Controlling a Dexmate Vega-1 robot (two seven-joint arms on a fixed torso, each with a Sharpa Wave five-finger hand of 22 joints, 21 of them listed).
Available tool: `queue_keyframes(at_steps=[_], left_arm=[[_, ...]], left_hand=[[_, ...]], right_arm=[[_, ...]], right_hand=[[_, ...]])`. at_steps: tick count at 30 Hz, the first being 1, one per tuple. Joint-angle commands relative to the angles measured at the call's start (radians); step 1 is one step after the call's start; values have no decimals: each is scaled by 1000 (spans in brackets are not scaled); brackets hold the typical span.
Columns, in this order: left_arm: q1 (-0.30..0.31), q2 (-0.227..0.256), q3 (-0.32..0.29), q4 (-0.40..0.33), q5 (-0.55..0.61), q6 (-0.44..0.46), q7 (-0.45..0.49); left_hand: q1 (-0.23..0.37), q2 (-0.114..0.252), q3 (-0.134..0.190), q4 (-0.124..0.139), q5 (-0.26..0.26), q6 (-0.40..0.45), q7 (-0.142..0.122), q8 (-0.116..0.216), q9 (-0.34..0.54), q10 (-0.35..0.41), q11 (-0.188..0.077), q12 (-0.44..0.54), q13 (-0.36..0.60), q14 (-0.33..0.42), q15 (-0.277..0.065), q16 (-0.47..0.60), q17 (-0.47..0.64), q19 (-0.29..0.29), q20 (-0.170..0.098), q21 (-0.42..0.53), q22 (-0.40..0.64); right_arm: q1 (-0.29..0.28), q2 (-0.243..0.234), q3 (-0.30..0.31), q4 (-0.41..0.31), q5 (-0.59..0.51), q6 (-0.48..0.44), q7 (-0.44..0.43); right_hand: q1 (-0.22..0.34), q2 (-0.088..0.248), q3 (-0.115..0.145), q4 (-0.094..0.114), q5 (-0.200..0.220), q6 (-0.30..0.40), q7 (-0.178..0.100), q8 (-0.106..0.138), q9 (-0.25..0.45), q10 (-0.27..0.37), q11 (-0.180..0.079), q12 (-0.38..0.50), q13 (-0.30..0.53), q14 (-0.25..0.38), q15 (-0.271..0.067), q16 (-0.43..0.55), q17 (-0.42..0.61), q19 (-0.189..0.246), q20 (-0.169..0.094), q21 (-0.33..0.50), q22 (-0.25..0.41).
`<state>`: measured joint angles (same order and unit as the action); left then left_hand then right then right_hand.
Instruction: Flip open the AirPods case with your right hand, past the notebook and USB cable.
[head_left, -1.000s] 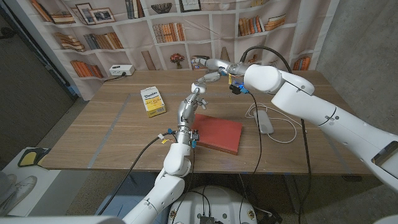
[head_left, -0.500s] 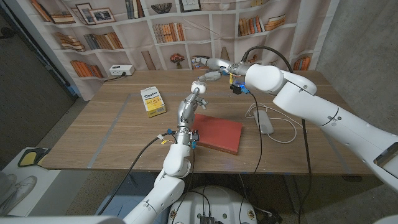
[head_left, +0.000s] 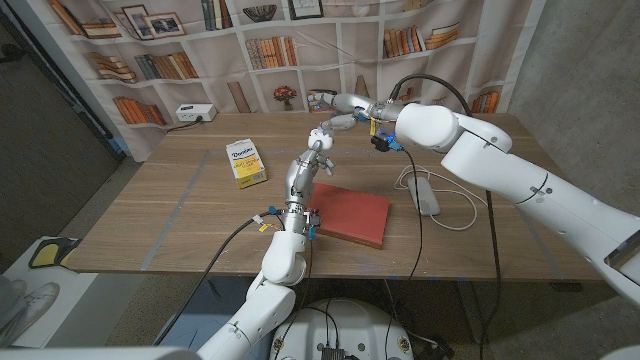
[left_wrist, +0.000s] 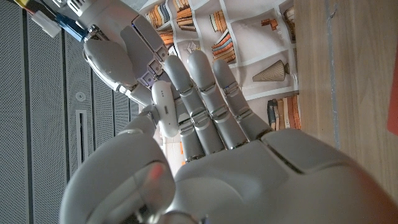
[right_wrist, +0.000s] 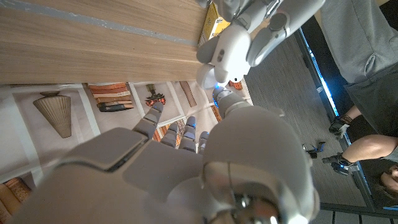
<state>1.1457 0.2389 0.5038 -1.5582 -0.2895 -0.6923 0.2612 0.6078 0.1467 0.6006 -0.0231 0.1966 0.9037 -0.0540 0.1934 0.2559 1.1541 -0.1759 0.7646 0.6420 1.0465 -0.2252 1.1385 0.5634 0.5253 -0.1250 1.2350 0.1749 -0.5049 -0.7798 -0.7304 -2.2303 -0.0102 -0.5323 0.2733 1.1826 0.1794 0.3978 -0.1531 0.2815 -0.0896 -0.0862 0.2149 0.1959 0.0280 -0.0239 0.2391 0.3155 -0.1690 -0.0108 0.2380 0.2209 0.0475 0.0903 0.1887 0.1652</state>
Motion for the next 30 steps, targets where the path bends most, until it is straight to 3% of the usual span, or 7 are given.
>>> queue_keyframes(at_steps=[1, 13, 17, 22, 25, 27, 30], left_arm=[[11, 9, -2, -14, 36, -9, 10], [27, 18, -7, -36, 63, 3, 27], [30, 23, -7, -40, 64, 8, 28], [32, 26, -8, -41, 62, 6, 26], [34, 25, -8, -42, 57, 6, 26], [33, 23, -7, -37, 53, 3, 25], [32, 23, -7, -35, 52, 4, 23]], left_hand=[[-4, 8, 27, 23, 4, -3, -4, -2, 2, 0, -24, 1, 3, -2, 4, -1, 3, 5, 4, -5, 6], [-14, 7, 28, 24, 5, -3, -11, -1, 0, 4, -28, 1, 6, 5, 4, -5, -3, 17, -4, -13, 6], [-16, 6, 30, 25, 5, -2, -12, -1, -1, 2, -28, 2, 11, 4, 4, -5, 1, 17, -4, -16, 6], [-19, 5, 33, 24, 6, -2, -13, -1, -1, 2, -29, 2, 14, 2, 4, -8, 2, 19, -4, -21, 6], [-20, 6, 34, 24, 6, -3, -14, -1, -2, 2, -28, 2, 14, 1, 3, -11, -1, 19, -4, -22, 7], [-20, 5, 35, 23, 6, -4, -13, -1, -2, 4, -27, 1, 13, 4, 4, -10, 0, 20, -3, -24, 7], [-21, 5, 35, 21, 6, -2, -13, 0, -2, 5, -28, 2, 16, 6, 3, -10, -1, 21, -3, -26, 7]], right_arm=[[-2, -3, 0, -4, 11, -2, -5], [-7, -3, 6, -4, 30, 9, -7], [-24, 3, 24, 4, 64, 23, -14], [-24, 1, 26, 6, 75, 24, -19], [-35, 6, 39, 15, 109, 36, -18], [-42, 10, 45, 18, 122, 36, -29], [-52, 14, 53, 22, 141, 40, -42]], right_hand=[[3, 18, 11, 3, 12, 2, -8, 3, 0, 3, -11, 4, 2, -29, -10, 6, 5, 0, -5, -2, 3], [6, 19, 18, 8, 15, 6, -12, 3, 0, 9, -15, 6, 2, -29, -13, 8, 8, -2, -9, -2, 3], [12, 37, 41, 25, 26, 12, -17, 2, 0, 15, -18, 7, 3, -31, -25, 14, 17, -7, -13, -2, 4], [-9, 37, 54, 65, 35, 15, -22, 0, 1, 23, -17, 9, 4, -31, -25, 22, 29, -8, -18, 0, 5], [-14, 36, 58, 74, 37, 18, -24, 0, 1, 22, -17, 9, 5, -31, -22, 24, 32, -10, -18, 0, 5], [-33, 38, 65, 104, 43, 21, -25, -1, 2, 28, -15, 10, 5, -32, -18, 30, 40, -14, -13, 0, 5], [-87, 31, 68, 168, 50, 34, -30, -1, 2, 34, -10, 10, 6, -33, -13, 41, 55, -22, 0, 0, 6]])
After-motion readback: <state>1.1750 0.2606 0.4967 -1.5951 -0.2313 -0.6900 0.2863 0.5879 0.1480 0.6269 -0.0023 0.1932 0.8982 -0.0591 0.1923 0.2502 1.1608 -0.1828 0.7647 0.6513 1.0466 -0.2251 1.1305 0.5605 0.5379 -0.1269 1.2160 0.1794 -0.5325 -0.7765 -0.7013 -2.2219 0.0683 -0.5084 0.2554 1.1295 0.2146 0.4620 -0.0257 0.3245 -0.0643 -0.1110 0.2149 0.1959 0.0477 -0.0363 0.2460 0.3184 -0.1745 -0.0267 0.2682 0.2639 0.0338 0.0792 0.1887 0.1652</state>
